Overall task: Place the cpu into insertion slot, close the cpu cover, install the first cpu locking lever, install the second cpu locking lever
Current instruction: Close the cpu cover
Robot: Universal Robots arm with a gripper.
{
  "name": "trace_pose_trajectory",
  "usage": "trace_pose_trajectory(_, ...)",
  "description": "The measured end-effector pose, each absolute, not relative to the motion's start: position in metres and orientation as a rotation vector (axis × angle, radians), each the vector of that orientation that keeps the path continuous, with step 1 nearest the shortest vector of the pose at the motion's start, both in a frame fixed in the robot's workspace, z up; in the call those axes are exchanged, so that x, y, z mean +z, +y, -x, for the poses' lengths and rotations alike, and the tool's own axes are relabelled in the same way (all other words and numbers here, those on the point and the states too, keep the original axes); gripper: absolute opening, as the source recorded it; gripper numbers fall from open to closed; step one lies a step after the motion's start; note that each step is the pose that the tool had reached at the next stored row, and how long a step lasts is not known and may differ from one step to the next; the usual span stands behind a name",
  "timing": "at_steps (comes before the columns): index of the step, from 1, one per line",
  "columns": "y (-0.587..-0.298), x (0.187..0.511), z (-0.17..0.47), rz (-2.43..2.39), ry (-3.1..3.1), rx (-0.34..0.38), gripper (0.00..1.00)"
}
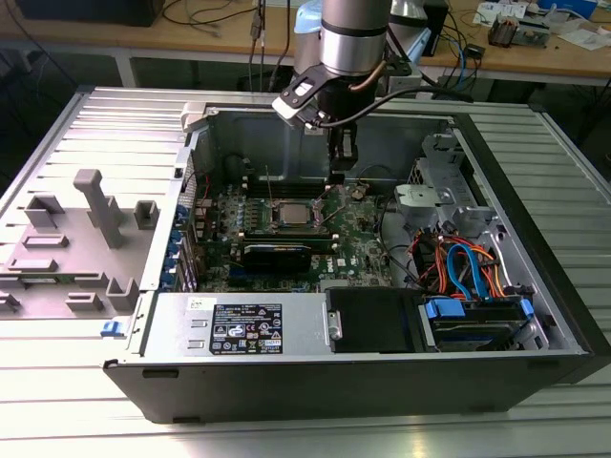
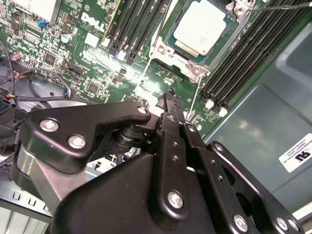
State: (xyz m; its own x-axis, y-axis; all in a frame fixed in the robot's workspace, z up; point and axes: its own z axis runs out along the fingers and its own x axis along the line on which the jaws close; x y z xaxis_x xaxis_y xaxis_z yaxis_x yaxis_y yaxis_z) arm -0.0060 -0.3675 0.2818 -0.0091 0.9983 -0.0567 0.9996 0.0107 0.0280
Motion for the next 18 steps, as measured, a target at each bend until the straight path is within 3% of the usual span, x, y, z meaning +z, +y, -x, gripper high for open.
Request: trace_pose_trajectory(18,-0.3674,0.2786,0.0026,-2.168,2.189,-0.031,0.11)
